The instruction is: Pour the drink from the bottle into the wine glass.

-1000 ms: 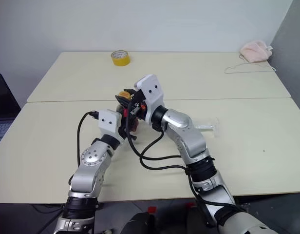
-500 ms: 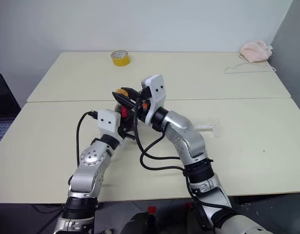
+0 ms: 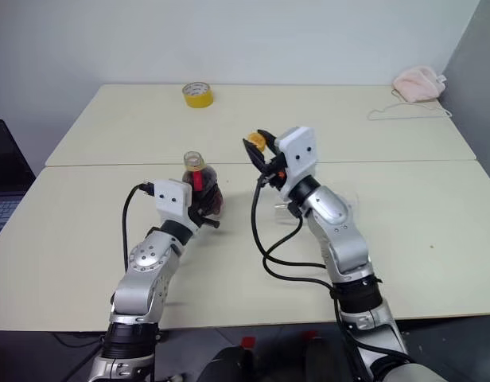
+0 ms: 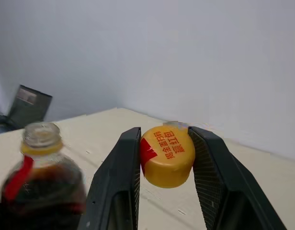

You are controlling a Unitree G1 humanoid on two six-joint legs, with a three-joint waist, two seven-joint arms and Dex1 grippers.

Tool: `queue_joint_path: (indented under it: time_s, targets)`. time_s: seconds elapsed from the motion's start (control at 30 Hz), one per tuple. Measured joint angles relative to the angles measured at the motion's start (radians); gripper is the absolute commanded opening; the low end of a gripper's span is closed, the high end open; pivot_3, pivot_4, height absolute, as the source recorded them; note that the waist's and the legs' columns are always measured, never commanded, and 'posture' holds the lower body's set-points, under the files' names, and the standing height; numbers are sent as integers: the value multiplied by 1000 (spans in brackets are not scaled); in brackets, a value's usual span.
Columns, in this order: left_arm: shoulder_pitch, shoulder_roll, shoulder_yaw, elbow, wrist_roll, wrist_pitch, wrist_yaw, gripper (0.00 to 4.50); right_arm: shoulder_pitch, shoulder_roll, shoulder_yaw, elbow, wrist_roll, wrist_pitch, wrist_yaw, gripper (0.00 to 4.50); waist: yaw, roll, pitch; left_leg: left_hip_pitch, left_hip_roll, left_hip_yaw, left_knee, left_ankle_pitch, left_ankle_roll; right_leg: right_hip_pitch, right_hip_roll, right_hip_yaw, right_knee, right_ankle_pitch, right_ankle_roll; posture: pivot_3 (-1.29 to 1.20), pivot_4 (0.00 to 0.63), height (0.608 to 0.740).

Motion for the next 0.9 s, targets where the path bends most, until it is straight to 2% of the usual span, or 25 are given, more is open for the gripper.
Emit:
queue_joint_path:
  time_s: [0.23, 0.47, 0.67, 0.9]
  targets:
    - [0, -1, 16, 1, -4, -1, 1, 770, 210, -73, -131, -51, -182, -114, -199, 1230, 6, 0, 0, 0, 0, 1, 0, 0, 0, 0, 0, 1, 0, 0, 0, 0, 150, 740]
    - [-1, -10, 17, 5, -5, -3, -2, 770, 399, -66, -329, -47, -183, -87, -344, 1230, 11, 0, 0, 1, 0, 3, 0, 0, 0, 1, 1, 2, 0, 0, 0, 0, 150, 740]
    - [-2, -12, 16, 6, -5, -4, -3, 770, 503, -60, -352, -26, -168, -59, -349, 1230, 10, 0, 0, 3, 0, 3, 0, 0, 0, 2, 1, 3, 0, 0, 0, 0, 150, 740]
    - [-4, -12, 18, 7, -5, -4, -3, 770, 544, -49, -341, 29, -109, -4, -309, 1230, 11, 0, 0, 3, 0, 3, 0, 0, 0, 3, 1, 3, 0, 0, 0, 0, 150, 740]
